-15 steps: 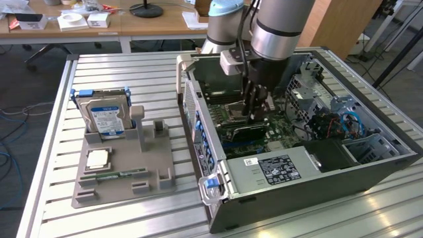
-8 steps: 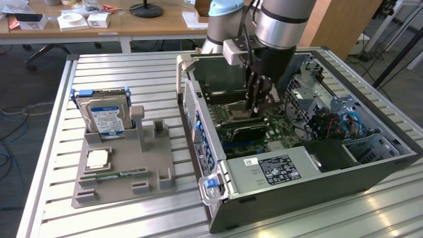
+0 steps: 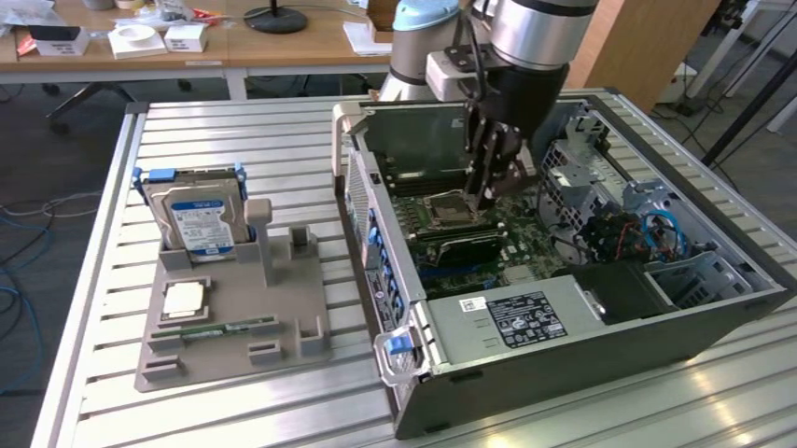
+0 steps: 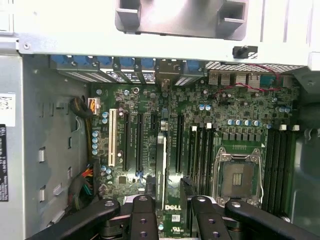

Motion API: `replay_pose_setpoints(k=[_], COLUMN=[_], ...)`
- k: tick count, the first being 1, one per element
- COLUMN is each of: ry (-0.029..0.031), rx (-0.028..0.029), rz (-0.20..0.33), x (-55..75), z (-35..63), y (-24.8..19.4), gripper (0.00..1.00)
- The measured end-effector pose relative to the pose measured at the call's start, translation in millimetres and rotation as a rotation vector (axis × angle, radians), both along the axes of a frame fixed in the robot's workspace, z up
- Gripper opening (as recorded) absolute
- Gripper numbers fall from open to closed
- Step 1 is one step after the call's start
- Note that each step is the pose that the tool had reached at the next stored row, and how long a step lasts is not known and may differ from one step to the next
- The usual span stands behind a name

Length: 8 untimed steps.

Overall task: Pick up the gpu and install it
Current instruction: 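Insert the gpu into the slot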

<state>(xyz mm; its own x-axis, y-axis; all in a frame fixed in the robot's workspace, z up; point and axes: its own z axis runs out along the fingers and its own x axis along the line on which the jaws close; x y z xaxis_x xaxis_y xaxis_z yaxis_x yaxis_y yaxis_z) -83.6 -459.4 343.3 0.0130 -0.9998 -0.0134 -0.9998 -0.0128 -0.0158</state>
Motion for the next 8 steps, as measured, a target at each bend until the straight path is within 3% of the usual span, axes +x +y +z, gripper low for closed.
replay_pose_setpoints(k=[4, 8], ry=[0.0, 0.0], rx=[-0.0001, 0.0], rz=[0.0, -0.001], x=[1.0, 1.1], z=[7.7, 8.1], y=[0.0, 0.0], gripper=[0.33, 0.33])
